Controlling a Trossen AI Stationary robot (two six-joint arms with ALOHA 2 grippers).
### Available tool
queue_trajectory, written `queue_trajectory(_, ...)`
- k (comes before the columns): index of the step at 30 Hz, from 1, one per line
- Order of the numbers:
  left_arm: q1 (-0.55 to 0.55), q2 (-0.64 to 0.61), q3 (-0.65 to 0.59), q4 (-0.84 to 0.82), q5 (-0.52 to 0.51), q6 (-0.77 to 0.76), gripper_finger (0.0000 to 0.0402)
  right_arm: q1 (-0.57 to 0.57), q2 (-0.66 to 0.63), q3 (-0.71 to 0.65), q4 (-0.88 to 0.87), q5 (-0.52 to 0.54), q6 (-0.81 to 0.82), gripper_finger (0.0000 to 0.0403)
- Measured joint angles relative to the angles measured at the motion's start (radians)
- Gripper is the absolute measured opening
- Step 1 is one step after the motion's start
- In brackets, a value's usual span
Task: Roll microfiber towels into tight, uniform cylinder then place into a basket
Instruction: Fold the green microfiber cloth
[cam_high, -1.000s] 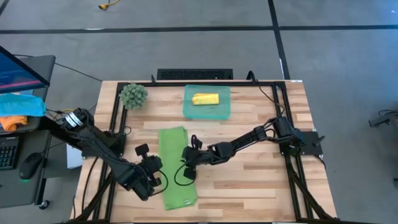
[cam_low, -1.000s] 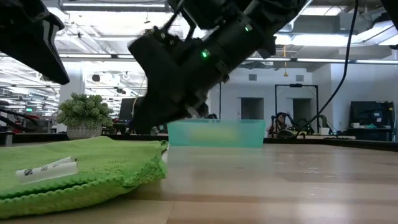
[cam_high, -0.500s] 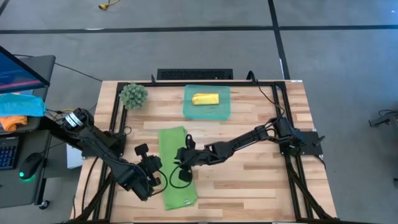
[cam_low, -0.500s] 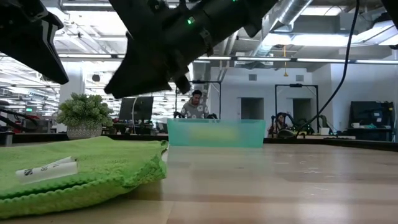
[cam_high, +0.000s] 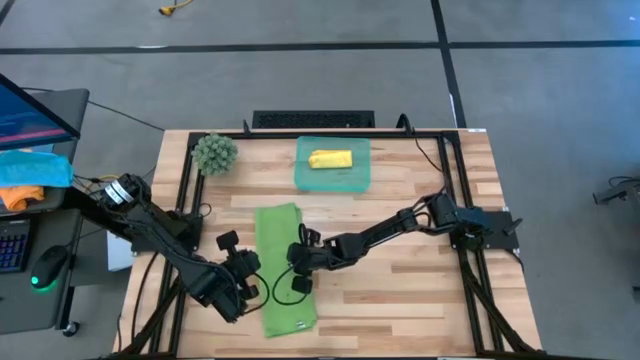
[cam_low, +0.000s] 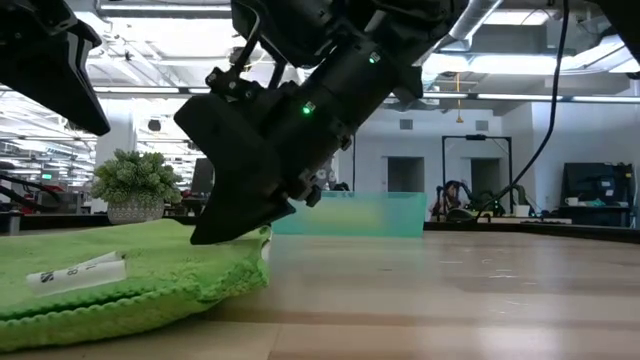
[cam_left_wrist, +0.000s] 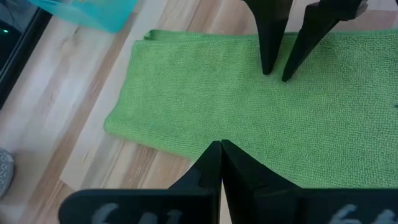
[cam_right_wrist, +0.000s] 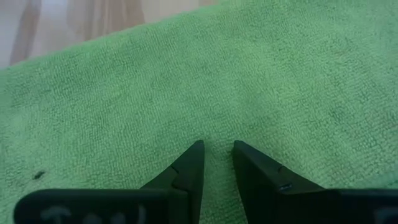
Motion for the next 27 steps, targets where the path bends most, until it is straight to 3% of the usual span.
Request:
queue_trajectory(12,0.000,0.000,0.000,0.002,0.000,-0.009,0.0000,0.006,-0.013,0.003,-0.117,0.031,0.097,0.0111)
queue_trajectory(20,0.000,0.000,0.000,0.003,0.000,-0.021,0.0000,0.049,-0.015,0.003,-0.181,0.063,0.270,0.0111)
queue_trajectory(27,0.000,0.000,0.000,0.003,0.000,-0.027,0.0000,0.066,-0.027,0.002,-0.239,0.063,0.280,0.0111)
